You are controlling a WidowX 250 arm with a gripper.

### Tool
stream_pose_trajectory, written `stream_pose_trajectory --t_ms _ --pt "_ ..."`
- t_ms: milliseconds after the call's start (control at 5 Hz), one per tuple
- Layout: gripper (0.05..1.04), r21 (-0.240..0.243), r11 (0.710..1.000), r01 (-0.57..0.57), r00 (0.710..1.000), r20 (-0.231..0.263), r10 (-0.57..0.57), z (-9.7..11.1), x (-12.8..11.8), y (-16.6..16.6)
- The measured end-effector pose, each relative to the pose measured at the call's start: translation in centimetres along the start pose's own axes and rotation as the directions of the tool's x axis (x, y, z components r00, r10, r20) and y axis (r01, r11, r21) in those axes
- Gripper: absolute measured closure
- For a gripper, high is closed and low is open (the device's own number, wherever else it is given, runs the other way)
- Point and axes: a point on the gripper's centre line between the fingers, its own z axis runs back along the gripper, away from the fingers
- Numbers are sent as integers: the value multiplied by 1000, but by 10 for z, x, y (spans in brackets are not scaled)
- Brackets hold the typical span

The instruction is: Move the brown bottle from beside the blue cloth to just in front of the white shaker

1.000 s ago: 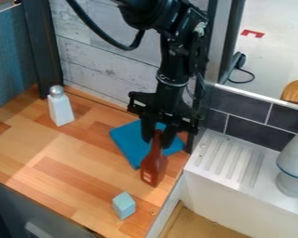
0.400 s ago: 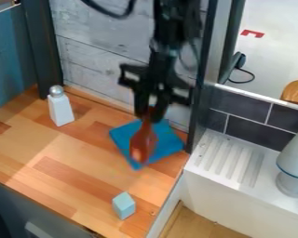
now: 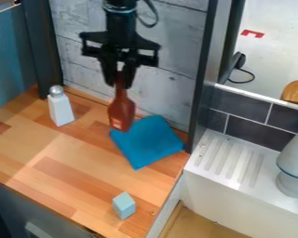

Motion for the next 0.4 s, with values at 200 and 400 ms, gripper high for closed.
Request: stream_pose_trajectory --t_ms 200,400 --pt "778 17 999 -43 999 -9 43 -8 2 23" --pt "778 9 998 -63 998 -11 63 -11 8 41"
